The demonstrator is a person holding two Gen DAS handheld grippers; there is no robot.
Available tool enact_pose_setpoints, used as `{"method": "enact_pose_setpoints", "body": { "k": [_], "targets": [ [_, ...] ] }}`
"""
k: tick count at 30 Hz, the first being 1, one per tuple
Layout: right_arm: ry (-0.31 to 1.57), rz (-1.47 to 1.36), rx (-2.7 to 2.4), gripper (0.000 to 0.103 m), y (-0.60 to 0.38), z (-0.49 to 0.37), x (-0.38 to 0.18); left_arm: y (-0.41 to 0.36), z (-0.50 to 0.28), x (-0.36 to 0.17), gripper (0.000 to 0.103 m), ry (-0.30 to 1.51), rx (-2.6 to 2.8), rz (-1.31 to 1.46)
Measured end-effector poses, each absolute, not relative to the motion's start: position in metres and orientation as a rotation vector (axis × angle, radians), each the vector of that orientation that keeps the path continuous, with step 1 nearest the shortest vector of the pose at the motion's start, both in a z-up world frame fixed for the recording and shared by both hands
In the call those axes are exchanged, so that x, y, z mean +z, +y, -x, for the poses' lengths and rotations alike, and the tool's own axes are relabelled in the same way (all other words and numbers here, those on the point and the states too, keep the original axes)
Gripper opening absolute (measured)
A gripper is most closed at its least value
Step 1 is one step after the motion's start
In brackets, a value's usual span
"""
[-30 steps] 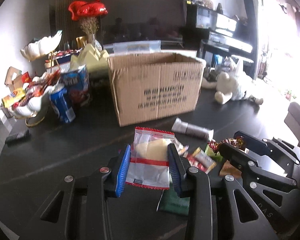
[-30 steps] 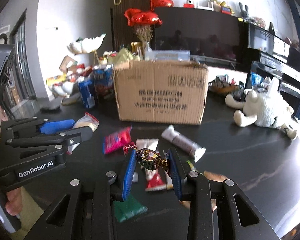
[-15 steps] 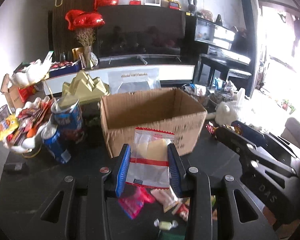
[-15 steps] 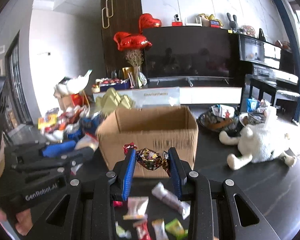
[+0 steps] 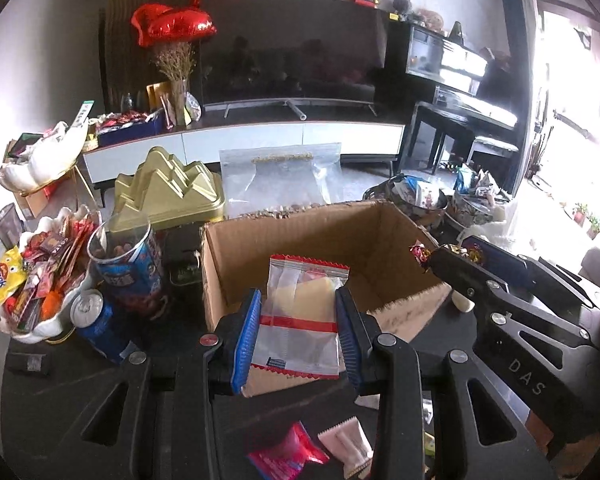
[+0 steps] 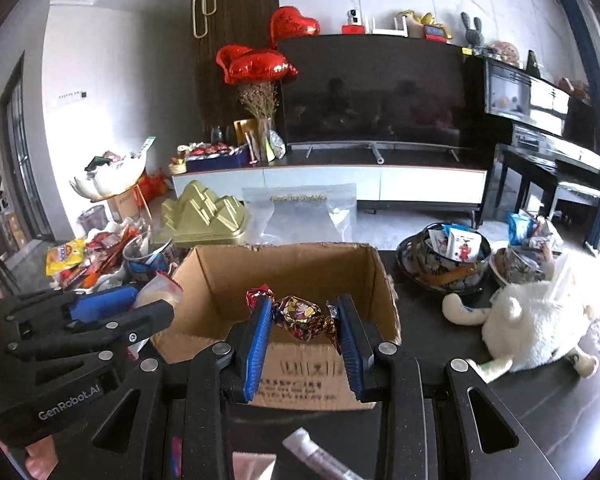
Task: Organize snacks
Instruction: 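Carry both held items over the KUPOH box and open both tools, then lower the left tool onto the pale green wrapped candy and close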
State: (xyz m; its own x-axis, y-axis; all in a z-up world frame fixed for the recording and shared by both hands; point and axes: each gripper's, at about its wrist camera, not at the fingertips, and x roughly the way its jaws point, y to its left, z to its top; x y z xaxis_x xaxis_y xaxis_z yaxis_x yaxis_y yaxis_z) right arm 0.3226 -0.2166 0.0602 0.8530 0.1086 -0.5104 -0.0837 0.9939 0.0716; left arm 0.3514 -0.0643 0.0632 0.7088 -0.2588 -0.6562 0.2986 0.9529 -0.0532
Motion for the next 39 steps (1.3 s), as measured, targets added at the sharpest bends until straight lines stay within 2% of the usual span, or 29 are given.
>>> {"method": "enact_pose_setpoints", "body": {
  "k": [8, 9, 11, 12, 14, 18, 27, 39],
  "targets": [
    [0.595, -0.047, 0.097, 0.035, -0.22, -0.364, 0.059, -0.063, -0.392, 0.059, 0.038, 0.798, -0.326, -0.003],
    [0.599, -0.047, 0.097, 0.035, -0.221, -0.367, 0.059, -0.063, -0.395, 0.058, 0.041, 0.805, -0.326, -0.001],
    [0.611, -0.038, 0.084, 0.038, -0.221, -0.373, 0.059, -0.063, -0.398, 0.058, 0.06, 0.8, -0.285, -0.018],
    [0.613, -0.037, 0.08, 0.043, -0.222, -0.374, 0.059, -0.061, -0.398, 0.059, 0.073, 0.789, -0.261, -0.024],
    [0.626, -0.043, 0.07, 0.057, -0.224, -0.373, 0.057, -0.056, -0.39, 0.062, 0.074, 0.756, -0.219, -0.031],
    [0.641, -0.029, 0.055, 0.062, -0.225, -0.359, 0.052, -0.053, -0.368, 0.065, 0.077, 0.725, -0.186, -0.075],
    [0.636, 0.048, 0.102, 0.063, -0.214, -0.294, 0.048, -0.057, -0.304, 0.074, 0.081, 0.684, -0.227, -0.142],
    [0.788, 0.036, 0.106, 0.062, -0.228, -0.252, 0.04, -0.069, -0.261, 0.054, 0.08, 0.796, -0.283, -0.155]
  ]
}}
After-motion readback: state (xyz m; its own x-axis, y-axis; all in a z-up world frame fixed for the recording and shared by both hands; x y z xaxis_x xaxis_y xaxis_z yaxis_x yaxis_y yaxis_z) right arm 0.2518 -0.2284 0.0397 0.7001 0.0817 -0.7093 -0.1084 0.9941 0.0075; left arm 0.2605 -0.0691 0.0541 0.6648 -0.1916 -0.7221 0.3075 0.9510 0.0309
